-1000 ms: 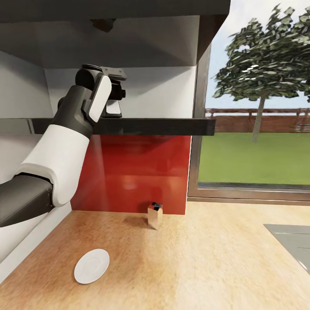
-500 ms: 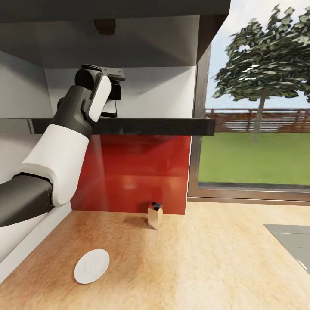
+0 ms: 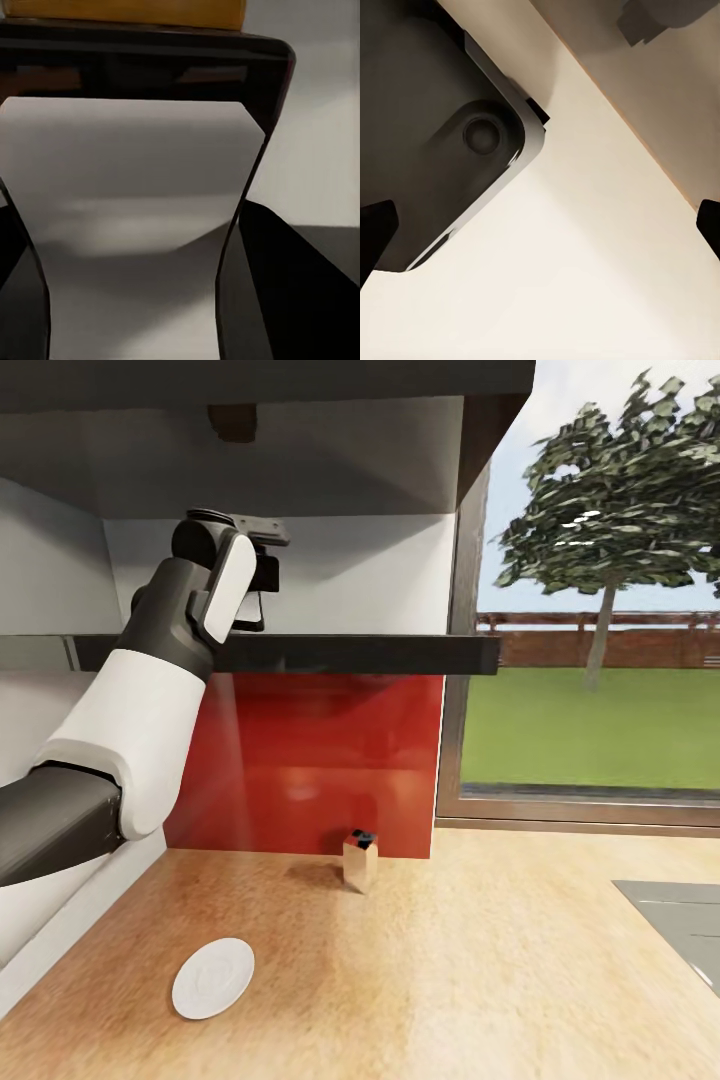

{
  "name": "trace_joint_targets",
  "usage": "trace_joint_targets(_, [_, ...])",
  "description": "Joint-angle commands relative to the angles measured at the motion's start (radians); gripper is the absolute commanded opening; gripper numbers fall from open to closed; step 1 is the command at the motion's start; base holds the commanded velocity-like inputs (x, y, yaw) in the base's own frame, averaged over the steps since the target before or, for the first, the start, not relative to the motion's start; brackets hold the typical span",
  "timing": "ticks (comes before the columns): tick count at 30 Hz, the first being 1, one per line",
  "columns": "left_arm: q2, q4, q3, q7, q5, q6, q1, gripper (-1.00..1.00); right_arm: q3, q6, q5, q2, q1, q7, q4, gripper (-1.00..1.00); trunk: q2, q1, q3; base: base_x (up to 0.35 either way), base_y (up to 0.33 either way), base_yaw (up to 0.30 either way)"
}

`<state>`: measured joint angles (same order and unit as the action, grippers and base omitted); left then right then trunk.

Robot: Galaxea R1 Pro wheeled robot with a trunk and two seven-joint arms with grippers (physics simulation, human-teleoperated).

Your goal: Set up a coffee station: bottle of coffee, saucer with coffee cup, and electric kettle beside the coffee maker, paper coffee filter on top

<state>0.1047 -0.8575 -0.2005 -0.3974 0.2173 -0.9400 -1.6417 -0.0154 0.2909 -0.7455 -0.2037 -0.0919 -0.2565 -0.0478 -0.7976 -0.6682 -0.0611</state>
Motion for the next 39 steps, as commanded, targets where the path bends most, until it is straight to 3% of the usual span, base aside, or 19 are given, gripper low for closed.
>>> trace_joint_targets(1, [0.000, -0.001, -0.002, -0.008, 0.008, -0.003, -0.001, -1.00, -0.001, 0.005, 0.002, 0.000, -0.002, -0.001, -0.003, 1.00, -0.001, 0.000, -0.002, 0.000, 0.000, 0.000])
trace_joint_targets(25, [0.005, -0.036, -0.002, -0.009, 0.008, -0.001, -0.001, -1.00, -0.001, 0.005, 0.002, 0.000, -0.002, -0.001, -0.003, 1.00, -0.001, 0.000, -0.002, -0.003, 0.000, 0.000])
trace_joint_targets(39, [0.006, -0.038, -0.002, -0.009, 0.008, 0.000, -0.001, -1.00, -0.001, 0.005, 0.002, 0.000, -0.002, -0.001, -0.003, 1.00, -0.001, 0.000, -0.002, -0.287, 0.000, 0.000])
